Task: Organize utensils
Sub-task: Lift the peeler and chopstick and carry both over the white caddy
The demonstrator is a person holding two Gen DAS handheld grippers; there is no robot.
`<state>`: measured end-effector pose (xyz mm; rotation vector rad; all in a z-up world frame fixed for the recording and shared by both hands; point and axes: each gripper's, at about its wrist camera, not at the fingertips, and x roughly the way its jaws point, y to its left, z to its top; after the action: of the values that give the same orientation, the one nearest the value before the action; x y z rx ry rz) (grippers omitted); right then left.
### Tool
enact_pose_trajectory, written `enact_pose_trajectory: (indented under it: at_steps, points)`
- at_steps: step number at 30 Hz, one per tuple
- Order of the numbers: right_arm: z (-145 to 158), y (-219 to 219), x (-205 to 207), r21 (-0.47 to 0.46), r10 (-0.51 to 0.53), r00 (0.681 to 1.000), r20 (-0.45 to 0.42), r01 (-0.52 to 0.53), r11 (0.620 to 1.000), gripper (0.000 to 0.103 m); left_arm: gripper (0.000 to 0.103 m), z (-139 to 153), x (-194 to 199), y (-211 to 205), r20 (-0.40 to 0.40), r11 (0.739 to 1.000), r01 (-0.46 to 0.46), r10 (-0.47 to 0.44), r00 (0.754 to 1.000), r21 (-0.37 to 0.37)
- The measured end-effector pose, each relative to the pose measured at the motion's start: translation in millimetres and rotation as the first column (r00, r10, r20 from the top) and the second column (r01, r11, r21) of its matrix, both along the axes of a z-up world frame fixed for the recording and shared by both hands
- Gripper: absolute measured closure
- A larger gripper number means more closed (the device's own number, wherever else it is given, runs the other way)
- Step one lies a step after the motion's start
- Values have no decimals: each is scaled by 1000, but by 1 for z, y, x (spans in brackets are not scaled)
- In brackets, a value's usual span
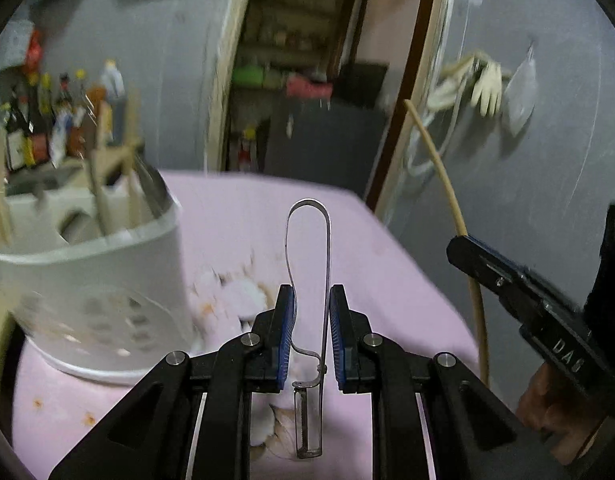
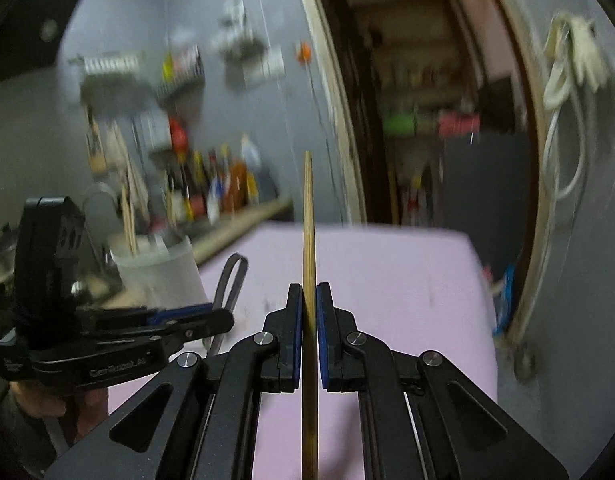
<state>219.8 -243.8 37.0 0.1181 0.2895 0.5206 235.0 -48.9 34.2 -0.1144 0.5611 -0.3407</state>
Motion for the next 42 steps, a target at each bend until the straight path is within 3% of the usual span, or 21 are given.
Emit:
enact_pose_trajectory:
  at_steps: [7,13,22,27,36,42]
  points:
    - [23,27,-3,117,-5,983,184,-17,993,98,89,37,-18,12,142,999,-35,35,989,-5]
    - [40,58,0,184,-20,957,290,-35,982,98,89,74,-23,57,220,993,-107,114,969,-42]
    - [61,109,22,287,-1,943,333,-100,953,98,89,108,-18,147,296,957,-247,282,913,-151]
    - [63,134,31,315,6,934,358,-127,940,98,89,102,-5,190,314,928,-315,365,876,-200]
    - [46,176,34,219,-45,900,432,-56,974,98,89,72,9,216,367,902,-350,425,827,-253]
    - [30,183,44,191,-55,911,408,-26,981,98,89,56,12,209,360,896,-373,439,823,-239]
